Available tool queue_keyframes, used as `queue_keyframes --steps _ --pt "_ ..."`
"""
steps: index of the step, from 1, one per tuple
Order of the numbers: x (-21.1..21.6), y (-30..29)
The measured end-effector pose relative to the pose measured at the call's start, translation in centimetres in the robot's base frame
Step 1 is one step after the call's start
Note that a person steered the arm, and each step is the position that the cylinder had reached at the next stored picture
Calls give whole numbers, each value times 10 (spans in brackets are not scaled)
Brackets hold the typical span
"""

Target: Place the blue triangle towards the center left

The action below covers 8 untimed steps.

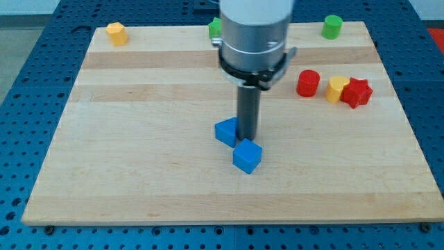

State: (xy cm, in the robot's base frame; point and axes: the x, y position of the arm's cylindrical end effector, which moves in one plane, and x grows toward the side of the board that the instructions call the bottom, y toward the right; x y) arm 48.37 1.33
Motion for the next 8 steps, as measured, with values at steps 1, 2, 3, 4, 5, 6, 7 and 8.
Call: queue_keyframes --steps 1,2,3,4,5,6,7,8 --pt "-12 -4" --pt "-19 -24" --pt "-11 -28" --pt "17 -29" --pt "38 -36" --pt "48 -74" --pt "46 -129" --pt "41 -177"
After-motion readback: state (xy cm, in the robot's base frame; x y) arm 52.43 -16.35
